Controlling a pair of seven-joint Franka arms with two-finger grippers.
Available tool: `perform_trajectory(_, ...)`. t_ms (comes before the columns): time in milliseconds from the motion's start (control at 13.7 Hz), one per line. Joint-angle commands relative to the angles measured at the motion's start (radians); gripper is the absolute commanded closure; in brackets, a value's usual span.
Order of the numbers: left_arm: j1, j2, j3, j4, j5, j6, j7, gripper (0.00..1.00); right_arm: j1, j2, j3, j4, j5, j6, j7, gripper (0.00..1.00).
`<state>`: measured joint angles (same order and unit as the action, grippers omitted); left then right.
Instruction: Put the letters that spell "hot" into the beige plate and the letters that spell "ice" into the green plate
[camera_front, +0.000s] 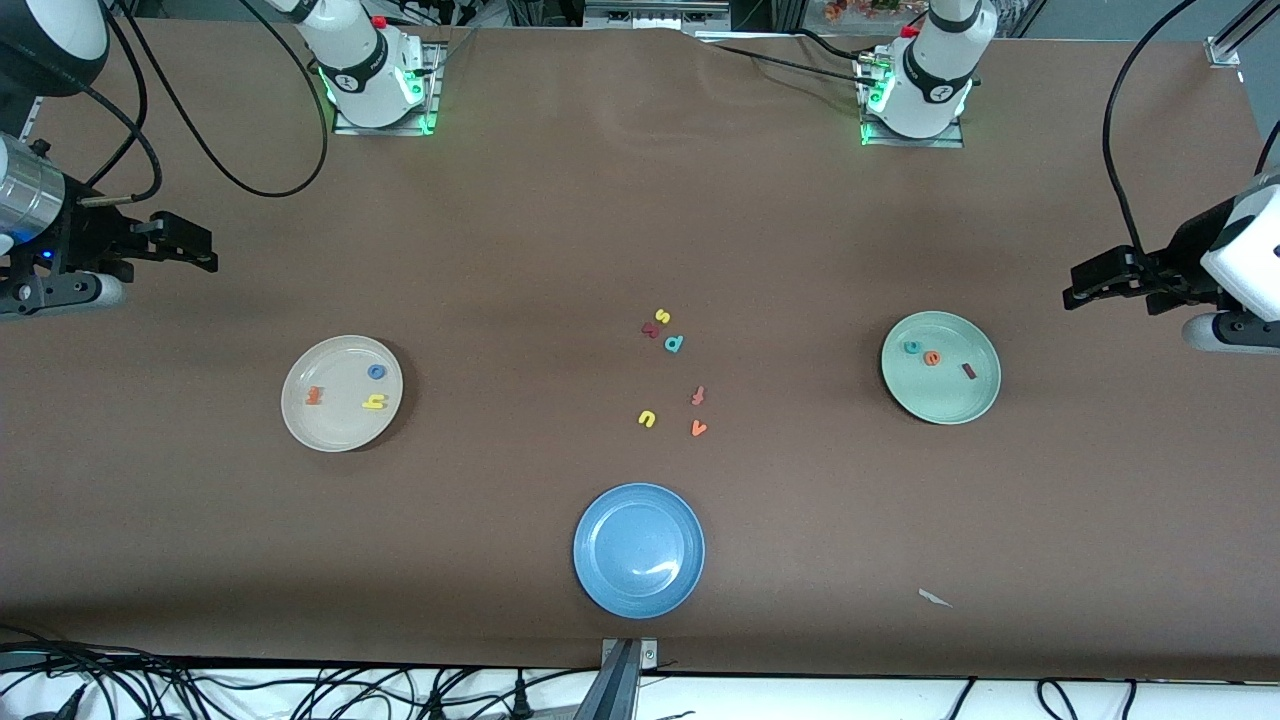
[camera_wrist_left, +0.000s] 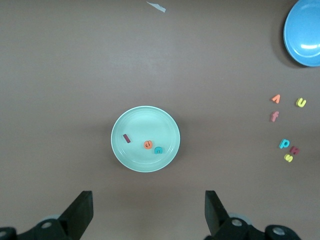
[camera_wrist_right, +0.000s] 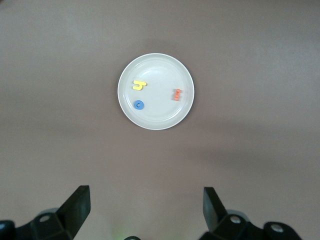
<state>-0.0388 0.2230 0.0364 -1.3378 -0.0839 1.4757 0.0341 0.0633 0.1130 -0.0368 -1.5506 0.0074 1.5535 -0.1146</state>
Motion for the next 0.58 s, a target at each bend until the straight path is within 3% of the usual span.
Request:
perform_trajectory(0, -0.001, -0.025, -0.001, -0.024, 0.06, -0.012, 0.078, 0.01, 0.004, 0.011, -0.008, 0.024, 0.0, -0.004, -0.013, 0.0)
perform_trajectory(511, 0.002, -0.027, 0.002, -0.026, 0.069, -0.034, 0.078, 0.0, 0.004, 0.011, -0.008, 0.024, 0.002, -0.004, -0.013, 0.0)
